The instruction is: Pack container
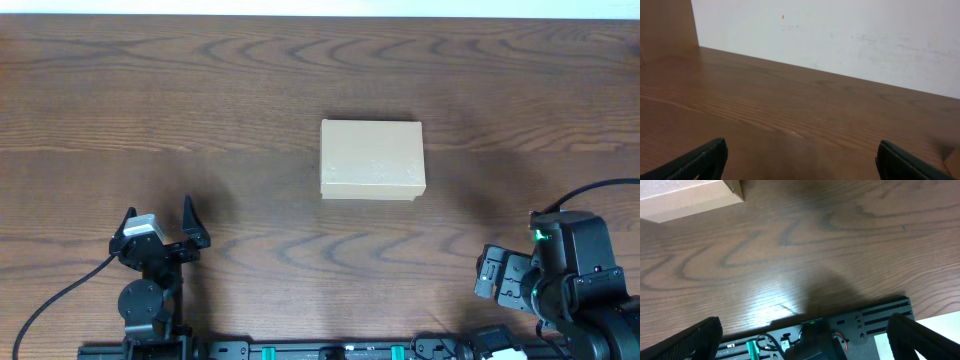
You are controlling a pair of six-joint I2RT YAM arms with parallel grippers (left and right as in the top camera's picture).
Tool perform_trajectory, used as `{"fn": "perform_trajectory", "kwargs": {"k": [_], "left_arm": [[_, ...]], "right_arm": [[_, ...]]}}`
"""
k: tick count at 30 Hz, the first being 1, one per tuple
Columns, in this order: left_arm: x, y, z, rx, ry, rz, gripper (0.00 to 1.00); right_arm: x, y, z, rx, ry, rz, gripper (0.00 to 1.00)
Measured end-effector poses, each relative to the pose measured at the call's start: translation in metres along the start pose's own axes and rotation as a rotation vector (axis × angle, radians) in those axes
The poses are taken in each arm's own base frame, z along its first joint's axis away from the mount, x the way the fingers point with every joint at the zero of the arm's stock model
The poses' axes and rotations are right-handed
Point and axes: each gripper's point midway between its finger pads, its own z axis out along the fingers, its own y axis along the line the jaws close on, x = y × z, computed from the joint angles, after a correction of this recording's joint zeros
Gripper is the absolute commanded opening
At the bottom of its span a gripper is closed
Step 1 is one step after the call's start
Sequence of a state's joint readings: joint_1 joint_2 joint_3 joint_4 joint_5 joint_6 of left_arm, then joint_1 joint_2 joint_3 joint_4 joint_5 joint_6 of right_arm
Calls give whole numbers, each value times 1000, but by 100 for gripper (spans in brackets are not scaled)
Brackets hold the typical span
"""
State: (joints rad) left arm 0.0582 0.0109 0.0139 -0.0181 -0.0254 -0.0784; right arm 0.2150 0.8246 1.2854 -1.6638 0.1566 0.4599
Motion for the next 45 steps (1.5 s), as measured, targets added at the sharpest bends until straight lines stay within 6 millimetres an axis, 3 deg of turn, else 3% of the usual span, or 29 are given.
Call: {"fn": "perform_trajectory", "kwargs": {"k": [19, 21, 24, 28, 33, 40, 45], "left_arm": [[0, 0, 0, 0, 0, 0, 95], [0, 0, 0, 0, 0, 0, 95], [0, 0, 0, 0, 0, 0, 95], [0, 0, 0, 0, 0, 0, 95], [0, 0, 0, 0, 0, 0, 95], [0, 0, 0, 1, 0, 0, 95], [0, 0, 0, 1, 0, 0, 95]], "right_arm": [[-3, -1, 0, 6, -16, 1, 99], [-18, 4, -1, -13, -76, 11, 99], [-58, 22, -9, -87, -248, 19, 99], [-123, 46, -47, -197, -572, -27, 99], [-172, 53, -103, -221, -892, -113, 99], [-207, 33, -160, -118, -1210, -143, 99], [-204, 18, -190, -73, -1421, -116, 99]]}}
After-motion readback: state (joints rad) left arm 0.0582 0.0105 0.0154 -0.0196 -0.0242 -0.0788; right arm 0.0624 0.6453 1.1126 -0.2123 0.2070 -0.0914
